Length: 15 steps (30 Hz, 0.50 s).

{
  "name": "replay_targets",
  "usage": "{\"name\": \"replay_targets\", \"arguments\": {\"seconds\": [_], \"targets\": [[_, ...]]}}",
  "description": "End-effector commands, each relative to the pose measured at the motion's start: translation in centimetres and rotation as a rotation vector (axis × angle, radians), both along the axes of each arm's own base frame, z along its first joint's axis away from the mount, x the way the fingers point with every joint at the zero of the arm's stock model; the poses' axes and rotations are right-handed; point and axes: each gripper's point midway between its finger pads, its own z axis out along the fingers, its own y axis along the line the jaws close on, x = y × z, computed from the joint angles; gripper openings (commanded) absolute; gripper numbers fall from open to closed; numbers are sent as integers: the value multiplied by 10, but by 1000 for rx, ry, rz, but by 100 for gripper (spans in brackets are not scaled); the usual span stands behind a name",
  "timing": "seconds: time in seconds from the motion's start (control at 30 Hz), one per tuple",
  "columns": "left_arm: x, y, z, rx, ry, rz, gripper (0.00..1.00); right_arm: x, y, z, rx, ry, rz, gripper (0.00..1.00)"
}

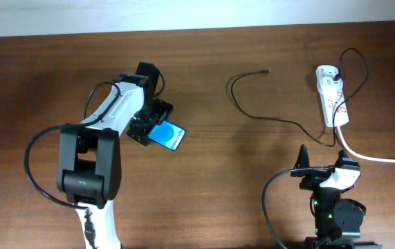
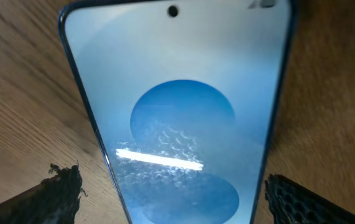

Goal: Plug charger to phone and switch on socket
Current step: 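Reach the left gripper to the blue phone and grasp its edge, then lift the phone with the left gripper and tilt it upright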

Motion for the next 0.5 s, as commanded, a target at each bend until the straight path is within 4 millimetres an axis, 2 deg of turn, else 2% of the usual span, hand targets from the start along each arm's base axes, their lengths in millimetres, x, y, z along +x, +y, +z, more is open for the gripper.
{"name": "replay_targets", "arguments": {"seconds": [0.0,0.1,0.3,0.47], "targets": [[-9,-1,-15,1,30,51,99,0,1,-3,1,2,6,99],[-9,-2,-26,-4,14,48,100,0,1,-3,1,2,6,99],[-12,1,-29,13,17,46,79,0,1,-3,1,2,6,99],[-12,1,-29,10,8,-42,76,0,1,-3,1,2,6,99]]}}
